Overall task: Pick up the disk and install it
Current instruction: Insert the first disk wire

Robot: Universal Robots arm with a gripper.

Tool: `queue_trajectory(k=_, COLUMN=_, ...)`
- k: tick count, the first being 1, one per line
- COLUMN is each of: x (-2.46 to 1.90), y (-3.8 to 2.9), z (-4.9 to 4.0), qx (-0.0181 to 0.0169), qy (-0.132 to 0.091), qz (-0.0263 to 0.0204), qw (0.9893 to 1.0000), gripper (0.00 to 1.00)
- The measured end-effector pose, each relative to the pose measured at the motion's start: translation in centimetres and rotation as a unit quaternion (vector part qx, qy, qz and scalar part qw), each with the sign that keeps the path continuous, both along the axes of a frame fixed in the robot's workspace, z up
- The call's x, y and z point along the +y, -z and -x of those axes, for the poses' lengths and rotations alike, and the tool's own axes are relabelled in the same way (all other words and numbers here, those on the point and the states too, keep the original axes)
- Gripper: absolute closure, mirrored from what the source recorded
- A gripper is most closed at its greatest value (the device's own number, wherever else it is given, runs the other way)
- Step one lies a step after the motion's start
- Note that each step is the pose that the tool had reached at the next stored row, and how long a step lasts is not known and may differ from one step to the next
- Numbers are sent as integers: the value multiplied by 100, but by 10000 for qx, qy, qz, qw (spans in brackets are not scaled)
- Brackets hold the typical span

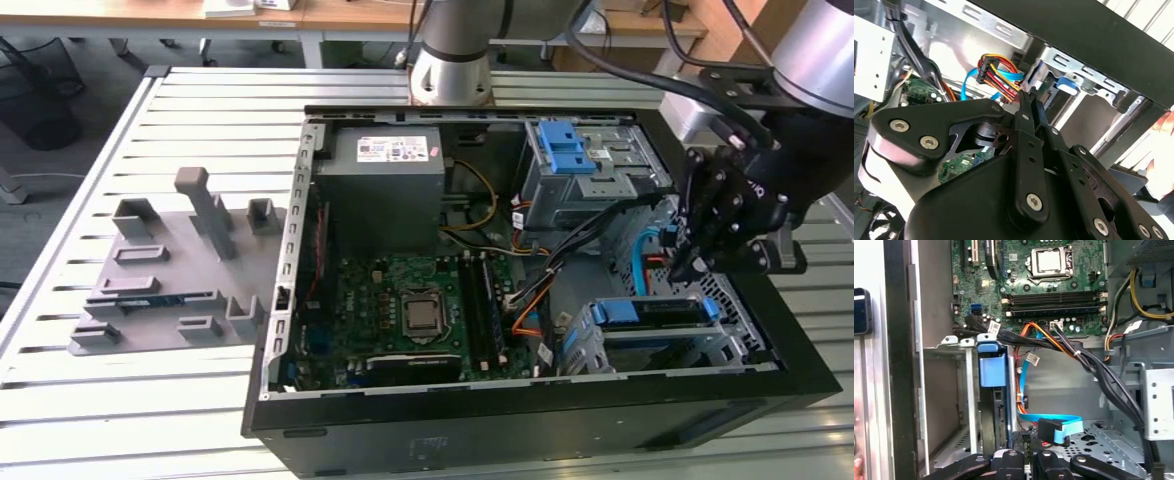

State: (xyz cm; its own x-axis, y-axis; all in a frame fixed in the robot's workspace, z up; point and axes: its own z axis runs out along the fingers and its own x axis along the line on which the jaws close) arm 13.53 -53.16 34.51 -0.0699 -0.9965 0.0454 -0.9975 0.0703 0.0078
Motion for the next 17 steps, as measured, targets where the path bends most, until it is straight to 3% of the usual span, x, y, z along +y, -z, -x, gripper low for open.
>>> queue_trajectory(k=2, x=-27, y=12, z=0, qx=0, qy=-7, qz=-1, qw=10000, gripper=84)
queue_trajectory(k=8, x=-31, y=14, z=0, qx=0, qy=-8, qz=1, qw=10000, gripper=84)
queue_trajectory(k=13, x=-91, y=32, z=1, qx=1, qy=-35, qz=1, qw=10000, gripper=84)
queue_trajectory(k=17, x=-107, y=46, z=20, qx=1, qy=-39, qz=1, qw=10000, gripper=84)
